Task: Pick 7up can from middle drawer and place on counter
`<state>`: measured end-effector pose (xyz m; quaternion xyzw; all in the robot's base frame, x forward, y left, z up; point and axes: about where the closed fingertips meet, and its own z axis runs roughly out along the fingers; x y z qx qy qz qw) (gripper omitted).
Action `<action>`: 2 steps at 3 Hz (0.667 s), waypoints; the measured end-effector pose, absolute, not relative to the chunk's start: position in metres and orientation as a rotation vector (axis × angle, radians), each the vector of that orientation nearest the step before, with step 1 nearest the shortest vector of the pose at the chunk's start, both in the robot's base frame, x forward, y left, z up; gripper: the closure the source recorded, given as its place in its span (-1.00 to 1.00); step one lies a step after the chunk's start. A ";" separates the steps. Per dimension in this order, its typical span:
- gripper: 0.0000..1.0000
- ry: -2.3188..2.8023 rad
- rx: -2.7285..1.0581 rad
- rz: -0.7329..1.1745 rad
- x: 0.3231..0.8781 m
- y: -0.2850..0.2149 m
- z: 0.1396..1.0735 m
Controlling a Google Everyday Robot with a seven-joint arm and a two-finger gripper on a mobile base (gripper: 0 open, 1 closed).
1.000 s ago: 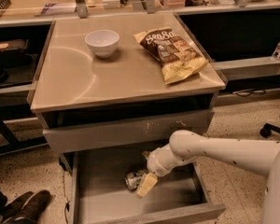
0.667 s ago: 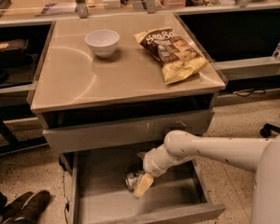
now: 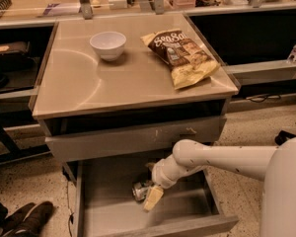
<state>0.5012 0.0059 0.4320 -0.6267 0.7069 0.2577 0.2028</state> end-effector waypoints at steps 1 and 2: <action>-1.00 1.993 -1.748 0.720 0.496 -0.002 0.419; -1.00 1.998 -1.745 0.721 0.499 -0.010 0.406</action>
Offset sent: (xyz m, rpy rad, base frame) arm 0.0066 -0.0287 -0.0392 -0.0143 0.0109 -0.0195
